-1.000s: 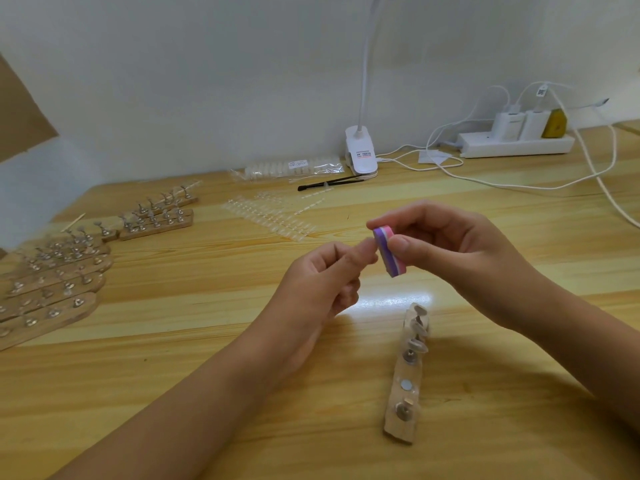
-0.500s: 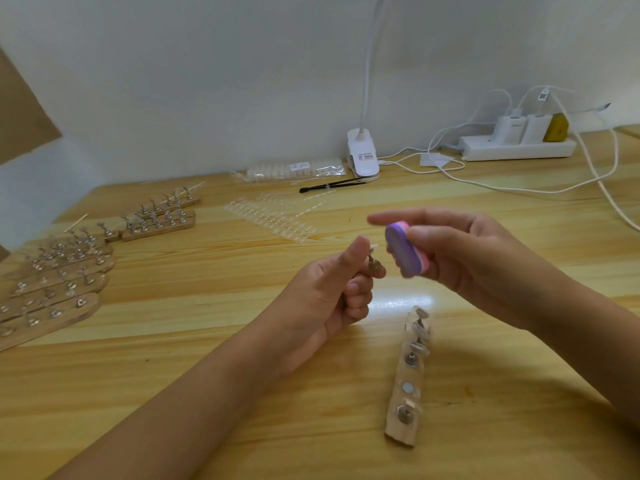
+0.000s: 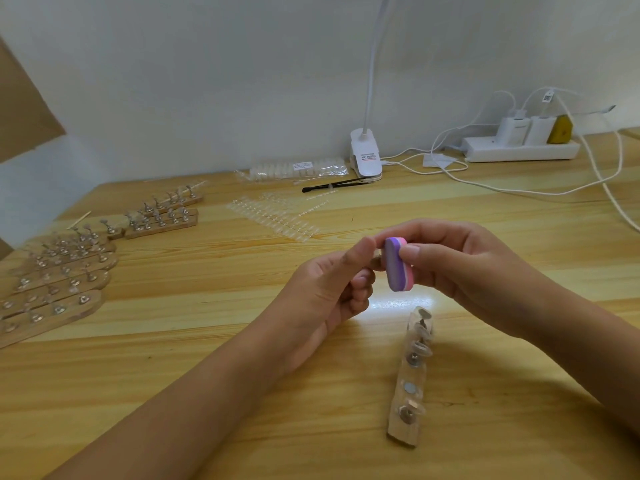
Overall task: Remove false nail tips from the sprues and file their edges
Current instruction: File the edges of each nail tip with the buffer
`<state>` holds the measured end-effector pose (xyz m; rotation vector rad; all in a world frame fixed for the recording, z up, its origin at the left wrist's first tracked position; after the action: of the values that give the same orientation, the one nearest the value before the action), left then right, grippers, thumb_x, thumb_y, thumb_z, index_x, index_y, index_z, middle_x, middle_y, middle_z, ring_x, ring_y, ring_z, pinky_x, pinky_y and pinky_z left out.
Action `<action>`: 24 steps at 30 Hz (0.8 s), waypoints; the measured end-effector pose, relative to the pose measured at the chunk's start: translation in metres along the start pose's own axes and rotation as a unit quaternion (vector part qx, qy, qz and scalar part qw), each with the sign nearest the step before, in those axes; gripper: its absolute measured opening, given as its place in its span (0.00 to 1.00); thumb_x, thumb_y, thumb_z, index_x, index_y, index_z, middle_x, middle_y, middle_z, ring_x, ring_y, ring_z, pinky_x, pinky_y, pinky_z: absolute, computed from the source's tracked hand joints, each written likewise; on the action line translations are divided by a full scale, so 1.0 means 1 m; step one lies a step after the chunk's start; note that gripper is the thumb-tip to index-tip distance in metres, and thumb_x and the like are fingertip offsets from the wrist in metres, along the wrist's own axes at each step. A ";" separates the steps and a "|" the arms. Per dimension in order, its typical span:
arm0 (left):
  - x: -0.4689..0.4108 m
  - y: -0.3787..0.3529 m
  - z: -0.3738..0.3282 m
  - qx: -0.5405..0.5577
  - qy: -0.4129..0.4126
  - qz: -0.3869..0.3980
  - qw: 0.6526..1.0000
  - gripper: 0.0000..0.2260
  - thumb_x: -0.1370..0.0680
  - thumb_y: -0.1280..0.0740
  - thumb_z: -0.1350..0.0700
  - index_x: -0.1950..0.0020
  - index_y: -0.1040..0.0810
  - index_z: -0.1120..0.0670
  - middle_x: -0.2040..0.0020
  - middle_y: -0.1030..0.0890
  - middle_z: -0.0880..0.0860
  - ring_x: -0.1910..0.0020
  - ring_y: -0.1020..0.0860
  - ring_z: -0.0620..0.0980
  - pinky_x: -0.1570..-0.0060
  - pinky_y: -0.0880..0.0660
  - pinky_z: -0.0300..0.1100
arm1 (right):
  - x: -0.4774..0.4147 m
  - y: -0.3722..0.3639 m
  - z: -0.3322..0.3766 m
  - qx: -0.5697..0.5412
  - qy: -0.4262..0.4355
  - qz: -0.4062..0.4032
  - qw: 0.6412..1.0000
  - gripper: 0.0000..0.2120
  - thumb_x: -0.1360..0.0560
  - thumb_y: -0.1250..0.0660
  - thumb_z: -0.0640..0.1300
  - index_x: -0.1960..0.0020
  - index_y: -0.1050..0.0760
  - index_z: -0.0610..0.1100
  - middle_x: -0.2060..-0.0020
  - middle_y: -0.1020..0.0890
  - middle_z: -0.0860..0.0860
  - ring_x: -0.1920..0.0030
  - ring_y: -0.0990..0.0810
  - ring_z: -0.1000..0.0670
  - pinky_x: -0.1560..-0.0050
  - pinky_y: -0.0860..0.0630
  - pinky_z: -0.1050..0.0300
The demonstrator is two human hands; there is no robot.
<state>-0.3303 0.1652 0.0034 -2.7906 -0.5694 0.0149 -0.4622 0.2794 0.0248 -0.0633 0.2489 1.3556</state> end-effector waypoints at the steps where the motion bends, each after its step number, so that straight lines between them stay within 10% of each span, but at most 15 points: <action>1: -0.001 0.001 0.001 -0.005 -0.003 -0.004 1.000 0.20 0.37 0.26 0.40 0.55 0.15 0.53 0.70 0.29 0.45 0.71 0.31 0.42 0.67 0.28 0.31 | 0.000 0.001 0.000 0.003 0.000 -0.002 1.000 0.13 0.26 0.33 0.51 0.43 0.17 0.51 0.47 0.16 0.46 0.44 0.17 0.45 0.49 0.22 0.62; 7: 0.001 0.003 -0.001 -0.087 -0.036 -0.034 0.995 0.19 0.34 0.27 0.33 0.63 0.16 0.49 0.73 0.31 0.44 0.74 0.34 0.42 0.69 0.30 0.31 | 0.001 -0.002 0.002 -0.001 0.000 0.007 1.000 0.12 0.26 0.33 0.51 0.45 0.17 0.53 0.49 0.15 0.50 0.50 0.17 0.53 0.51 0.22 0.63; 11: 0.002 0.006 -0.004 -0.182 -0.095 -0.042 0.978 0.40 0.40 0.29 0.27 0.54 0.21 0.65 0.71 0.24 0.43 0.72 0.32 0.43 0.68 0.32 0.31 | 0.001 -0.003 0.002 -0.004 -0.004 0.026 1.000 0.13 0.23 0.35 0.50 0.40 0.18 0.51 0.47 0.15 0.48 0.46 0.17 0.50 0.50 0.22 0.62; 15: 0.002 0.001 -0.005 -0.231 -0.102 -0.028 0.967 0.21 0.41 0.28 0.27 0.71 0.22 0.43 0.74 0.28 0.44 0.63 0.30 0.51 0.67 0.33 0.34 | 0.002 -0.004 0.003 -0.005 -0.007 0.028 1.000 0.14 0.23 0.35 0.50 0.39 0.18 0.51 0.51 0.15 0.51 0.53 0.18 0.54 0.52 0.23 0.64; 24: 0.004 -0.004 0.003 -0.230 -0.091 0.006 0.969 0.17 0.35 0.29 0.38 0.65 0.22 0.52 0.65 0.27 0.60 0.72 0.35 0.43 0.69 0.36 0.35 | 0.002 -0.003 0.003 0.026 -0.011 0.033 0.999 0.15 0.22 0.37 0.50 0.38 0.19 0.49 0.46 0.16 0.47 0.43 0.18 0.46 0.43 0.23 0.60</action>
<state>-0.3281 0.1707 0.0018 -3.2673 -0.6727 0.1623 -0.4589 0.2812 0.0268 0.0031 0.2692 1.4138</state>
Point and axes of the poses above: each hand's wrist, its own x-axis away from the middle knuckle, its own y-axis out of the back of the hand, z = x × y, the point moved 2 cm from there along -x, towards the middle knuckle
